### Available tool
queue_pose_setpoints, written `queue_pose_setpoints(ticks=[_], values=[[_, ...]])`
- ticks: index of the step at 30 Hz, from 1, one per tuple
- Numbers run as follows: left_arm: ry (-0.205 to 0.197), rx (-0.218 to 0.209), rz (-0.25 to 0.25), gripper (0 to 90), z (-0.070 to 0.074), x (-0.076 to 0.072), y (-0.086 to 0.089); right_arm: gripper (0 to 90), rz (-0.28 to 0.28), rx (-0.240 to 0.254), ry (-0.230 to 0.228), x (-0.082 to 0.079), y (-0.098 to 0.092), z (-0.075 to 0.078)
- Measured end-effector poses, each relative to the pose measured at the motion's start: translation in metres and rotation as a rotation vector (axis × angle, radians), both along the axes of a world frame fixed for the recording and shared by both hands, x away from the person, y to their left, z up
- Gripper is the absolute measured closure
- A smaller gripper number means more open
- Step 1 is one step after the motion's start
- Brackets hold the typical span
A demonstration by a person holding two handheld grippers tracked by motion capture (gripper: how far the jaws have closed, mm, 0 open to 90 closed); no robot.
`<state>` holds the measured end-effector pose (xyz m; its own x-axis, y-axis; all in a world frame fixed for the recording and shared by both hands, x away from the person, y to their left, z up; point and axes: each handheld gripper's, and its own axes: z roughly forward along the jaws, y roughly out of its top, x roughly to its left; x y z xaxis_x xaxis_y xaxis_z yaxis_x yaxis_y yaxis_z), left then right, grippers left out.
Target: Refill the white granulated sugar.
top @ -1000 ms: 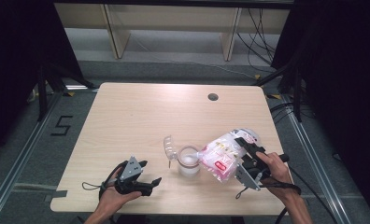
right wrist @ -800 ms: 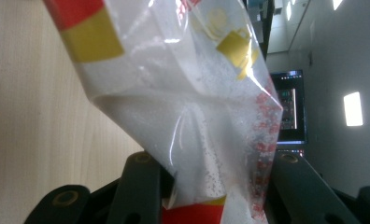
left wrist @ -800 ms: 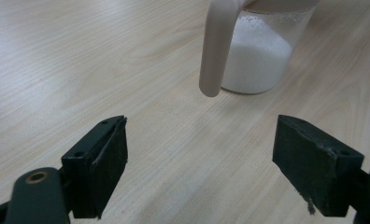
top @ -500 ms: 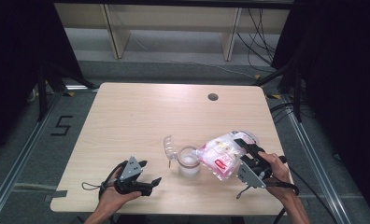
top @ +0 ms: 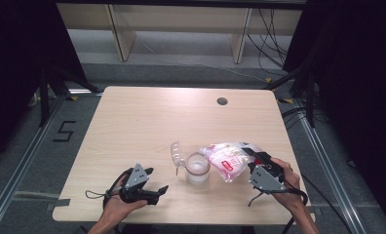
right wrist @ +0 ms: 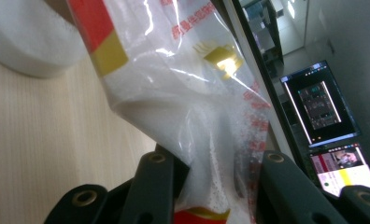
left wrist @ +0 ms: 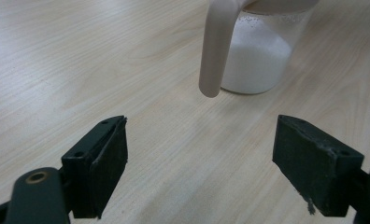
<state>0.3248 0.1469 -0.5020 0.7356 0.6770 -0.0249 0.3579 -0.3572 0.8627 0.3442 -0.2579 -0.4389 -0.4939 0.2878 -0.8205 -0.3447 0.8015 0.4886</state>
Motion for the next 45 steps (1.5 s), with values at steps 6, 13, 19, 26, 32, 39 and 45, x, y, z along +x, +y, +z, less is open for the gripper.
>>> queue_pose_setpoints(ticks=[6, 13, 19, 26, 32, 39, 45], values=[[0.000, 0.000, -0.001, 17.7, 0.000, 0.000, 0.000, 75.8, 0.018, 0.071, 0.042, 0.003, -0.001, -0.001], [-0.002, 0.002, 0.003, 17.7, 0.000, 0.000, 0.000, 76.5, 0.023, 0.261, 0.164, 0.007, -0.002, -0.007], [-0.001, 0.003, 0.002, 17.7, 0.000, 0.000, 0.000, 76.9, 0.039, 0.380, 0.248, 0.013, -0.003, -0.013], [0.014, -0.009, 0.006, 17.7, -0.001, 0.000, -0.001, 77.5, 0.036, 0.539, 0.335, 0.025, -0.008, -0.021], [-0.001, 0.005, -0.006, 17.7, -0.001, 0.001, 0.000, 77.7, 0.015, 0.609, 0.387, 0.035, -0.014, -0.030], [-0.003, 0.005, -0.005, 17.7, -0.001, 0.001, 0.000, 77.8, -0.016, 0.667, 0.437, 0.043, -0.017, -0.042], [-0.003, 0.005, -0.007, 17.7, -0.001, 0.001, 0.000, 77.7, -0.024, 0.698, 0.459, 0.051, -0.020, -0.049]])
